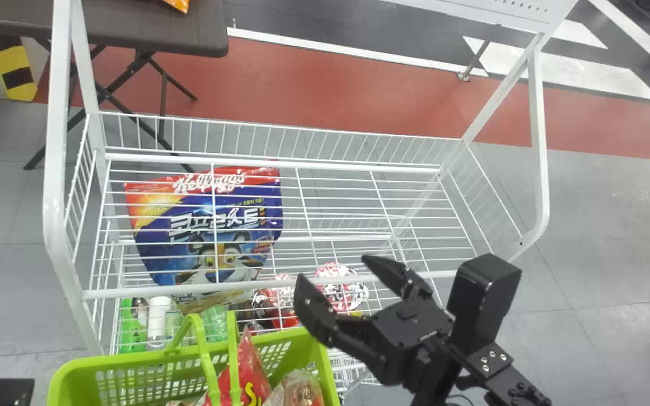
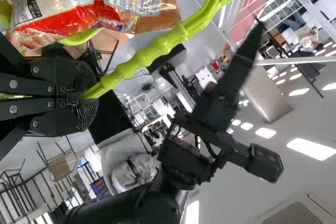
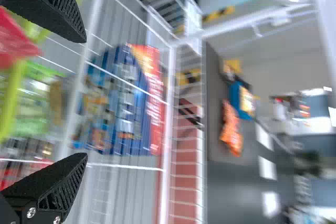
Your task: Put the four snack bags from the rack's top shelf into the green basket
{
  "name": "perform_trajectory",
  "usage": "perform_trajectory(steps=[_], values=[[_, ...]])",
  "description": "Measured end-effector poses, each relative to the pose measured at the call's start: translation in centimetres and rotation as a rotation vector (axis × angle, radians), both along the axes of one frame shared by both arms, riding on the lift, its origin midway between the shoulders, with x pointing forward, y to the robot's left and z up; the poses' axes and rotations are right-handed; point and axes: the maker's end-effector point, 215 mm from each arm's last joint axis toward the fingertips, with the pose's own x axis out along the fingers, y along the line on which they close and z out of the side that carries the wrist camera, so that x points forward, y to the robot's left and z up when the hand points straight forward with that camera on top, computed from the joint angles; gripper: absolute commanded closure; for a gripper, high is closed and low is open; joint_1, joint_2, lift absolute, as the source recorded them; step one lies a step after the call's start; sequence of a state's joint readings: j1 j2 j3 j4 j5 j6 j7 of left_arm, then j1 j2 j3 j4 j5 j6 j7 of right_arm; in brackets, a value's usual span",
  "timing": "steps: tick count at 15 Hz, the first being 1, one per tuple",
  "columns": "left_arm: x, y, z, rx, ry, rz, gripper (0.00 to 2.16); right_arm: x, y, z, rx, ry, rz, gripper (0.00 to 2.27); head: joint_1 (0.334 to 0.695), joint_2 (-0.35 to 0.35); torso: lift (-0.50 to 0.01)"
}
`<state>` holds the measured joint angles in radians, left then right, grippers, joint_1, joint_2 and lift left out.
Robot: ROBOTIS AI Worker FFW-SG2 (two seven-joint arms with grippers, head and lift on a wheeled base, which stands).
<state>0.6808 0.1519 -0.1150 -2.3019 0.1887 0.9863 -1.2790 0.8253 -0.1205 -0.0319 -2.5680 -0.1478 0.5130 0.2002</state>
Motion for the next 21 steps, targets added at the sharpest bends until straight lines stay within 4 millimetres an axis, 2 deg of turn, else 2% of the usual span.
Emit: perform_trajectory(steps=[3,4,9,21], values=[[0.0,-0.1,0.0,-0.003,-0.002,-0.001,1.76,2.0,-1.7,5.6,0.016,-0.258,-0.078,0.02,0.695,-0.35,0.0],[-0.1,-0.1,0.0,-0.004,-0.002,-0.002,1.76,2.1,-2.2,6.5,0.016,-0.302,-0.09,0.02,0.695,-0.35,0.0],[-0.2,-0.2,0.0,-0.006,0.001,-0.005,1.76,2.2,-3.1,6.3,0.013,-0.306,-0.116,0.02,0.695,-0.35,0.0],[-0.5,-0.4,0.1,-0.009,0.002,-0.008,1.76,2.0,-3.7,6.4,0.002,-0.302,-0.129,0.02,0.695,-0.35,0.0]])
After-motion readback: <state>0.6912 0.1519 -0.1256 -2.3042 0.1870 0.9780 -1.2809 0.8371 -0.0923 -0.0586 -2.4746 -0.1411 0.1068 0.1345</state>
